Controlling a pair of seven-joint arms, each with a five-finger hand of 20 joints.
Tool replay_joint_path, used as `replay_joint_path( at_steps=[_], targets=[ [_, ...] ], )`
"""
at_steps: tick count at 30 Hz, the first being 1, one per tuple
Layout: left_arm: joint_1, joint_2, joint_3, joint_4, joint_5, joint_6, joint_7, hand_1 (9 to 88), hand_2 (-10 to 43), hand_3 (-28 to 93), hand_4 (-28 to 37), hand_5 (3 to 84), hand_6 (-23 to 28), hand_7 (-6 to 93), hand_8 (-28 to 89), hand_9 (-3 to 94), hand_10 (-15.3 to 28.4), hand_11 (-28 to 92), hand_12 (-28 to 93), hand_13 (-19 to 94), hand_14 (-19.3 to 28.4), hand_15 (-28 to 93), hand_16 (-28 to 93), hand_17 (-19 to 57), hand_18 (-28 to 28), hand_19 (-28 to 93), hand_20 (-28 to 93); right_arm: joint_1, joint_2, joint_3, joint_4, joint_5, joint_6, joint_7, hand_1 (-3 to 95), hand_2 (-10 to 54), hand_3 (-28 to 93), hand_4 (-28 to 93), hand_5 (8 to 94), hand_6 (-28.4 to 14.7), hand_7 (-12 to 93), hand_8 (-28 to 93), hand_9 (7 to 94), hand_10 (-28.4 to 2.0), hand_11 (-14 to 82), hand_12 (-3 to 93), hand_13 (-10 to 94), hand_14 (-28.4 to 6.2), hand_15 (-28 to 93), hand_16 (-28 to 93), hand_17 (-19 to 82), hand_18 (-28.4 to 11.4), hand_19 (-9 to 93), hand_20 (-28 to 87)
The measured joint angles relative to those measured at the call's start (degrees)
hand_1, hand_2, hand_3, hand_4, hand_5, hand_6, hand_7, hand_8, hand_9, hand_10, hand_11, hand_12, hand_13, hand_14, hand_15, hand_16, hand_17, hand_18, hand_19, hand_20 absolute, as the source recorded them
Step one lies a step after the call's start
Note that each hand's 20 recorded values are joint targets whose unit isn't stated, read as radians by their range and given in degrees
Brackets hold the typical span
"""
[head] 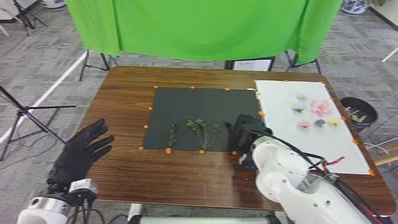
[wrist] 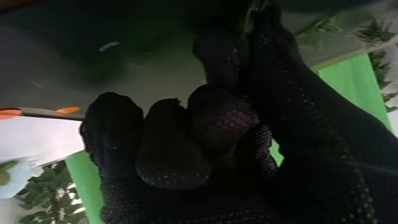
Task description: Arrange flowers
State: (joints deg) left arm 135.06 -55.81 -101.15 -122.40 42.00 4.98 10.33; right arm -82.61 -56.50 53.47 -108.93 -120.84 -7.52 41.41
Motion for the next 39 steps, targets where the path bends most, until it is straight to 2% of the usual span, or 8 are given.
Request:
replay_joint_path(
  at_steps=[11, 14, 15, 26, 30, 31, 34, 39],
  targets=[
    [-0.1, 0.01, -0.01, 0.01, -0.01, -0.02, -0.08, 28.0, -2.0, 69, -23.2, 29.7, 3.8, 19.9, -10, 21.9, 11.3, 20, 19, 19, 16.3, 31, 1, -9.3, 24.1, 41, 9, 0.7, -0.3, 0.1, 0.3, 0.1, -1.3, 1.8, 25.6, -6.4, 84, -19, 72.2, -0.9, 45, 17, 82.1, -8.5, 61.8, 49.6, 79, -7.9, 84, 38, 47, -22.2, 93, 73],
    [-0.1, 0.01, -0.01, 0.03, -0.01, -0.03, -0.10, 28.0, -2.1, 69, -23.2, 29.7, 3.9, 19.9, -10, 22.0, 11.3, 20, 19, 19, 16.3, 31, 1, -9.3, 24.2, 41, 9, 1.2, -0.7, 0.1, 0.9, 0.1, -1.3, 1.9, 22.0, -4.8, 84, -18, 72.5, -1.7, 48, -6, 81.8, -8.7, 61.4, 49.6, 78, -8.1, 84, 38, 47, -22.2, 93, 72],
    [-0.1, 0.01, -0.01, 0.04, -0.01, -0.03, -0.10, 28.0, -2.1, 69, -23.2, 29.7, 3.9, 19.8, -10, 22.0, 11.3, 20, 19, 19, 16.3, 31, 1, -9.3, 24.1, 41, 9, 1.2, -0.8, 0.3, 1.0, 0.2, -1.3, 1.9, 21.1, -4.7, 84, -19, 72.5, -1.8, 48, -9, 81.7, -8.9, 61.1, 49.5, 78, -8.2, 84, 38, 47, -22.3, 93, 72],
    [0.1, -0.17, -0.07, -0.02, 0.01, -0.02, -0.12, 28.1, -1.9, 69, -23.2, 29.8, 4.0, 19.8, -10, 22.0, 11.4, 20, 19, 19, 16.3, 31, 1, -9.3, 24.2, 41, 8, -0.6, 0.0, 4.0, -1.1, 0.3, -4.1, 1.7, 15.0, -4.8, 79, -21, 69.3, -4.2, 41, -10, 76.7, -11.3, 58.9, 48.5, 74, -9.8, 82, 38, 42, -22.9, 93, 69],
    [0.2, -0.26, -0.10, -0.05, 0.01, 0.00, -0.08, 27.9, -2.1, 69, -23.1, 29.8, 3.9, 19.8, -10, 22.0, 11.4, 20, 19, 19, 16.3, 31, 1, -9.3, 24.1, 41, 8, -1.6, 1.4, 6.6, -2.5, 0.0, -4.5, 1.2, 15.4, -3.7, 79, -21, 62.0, -4.8, 38, -10, 69.5, -13.6, 57.0, 44.6, 69, -11.1, 82, 37, 37, -22.6, 93, 65],
    [0.2, -0.28, -0.11, -0.06, 0.01, 0.01, -0.05, 27.9, -2.1, 69, -23.2, 29.8, 3.9, 19.8, -10, 22.0, 11.3, 20, 19, 19, 16.3, 31, 1, -9.3, 24.1, 41, 8, -2.0, 1.8, 7.6, -3.0, 0.0, -4.3, 1.1, 17.8, -4.9, 80, -22, 58.1, -5.1, 37, -11, 64.7, -13.6, 55.3, 41.2, 66, -11.6, 82, 35, 35, -22.4, 93, 63],
    [0.4, -0.32, -0.23, -0.13, 0.01, 0.04, 0.02, 27.8, -2.2, 70, -23.3, 29.8, 3.8, 19.8, -10, 22.0, 11.3, 20, 19, 19, 16.2, 31, 1, -9.3, 24.0, 41, 8, -3.4, 3.8, 11.5, -4.3, 0.1, -1.3, 0.1, 23.0, -8.5, 83, -22, 50.7, -5.1, 36, -12, 56.0, -12.9, 47.5, 33.7, 62, -12.0, 83, 34, 33, -22.4, 93, 59],
    [0.6, -0.41, -0.33, -0.20, 0.02, 0.04, 0.05, 27.8, -2.2, 70, -23.3, 29.8, 3.8, 19.9, -10, 22.0, 11.2, 20, 19, 19, 16.2, 31, 1, -9.2, 24.0, 41, 8, -6.7, 9.5, 17.9, -3.6, -5.7, 11.9, -4.6, 27.2, -9.5, 87, -27, 43.5, -5.0, 33, -13, 48.8, -11.2, 31.4, 25.7, 56, -11.2, 83, 31, 29, -21.5, 90, 57]
  ],
)
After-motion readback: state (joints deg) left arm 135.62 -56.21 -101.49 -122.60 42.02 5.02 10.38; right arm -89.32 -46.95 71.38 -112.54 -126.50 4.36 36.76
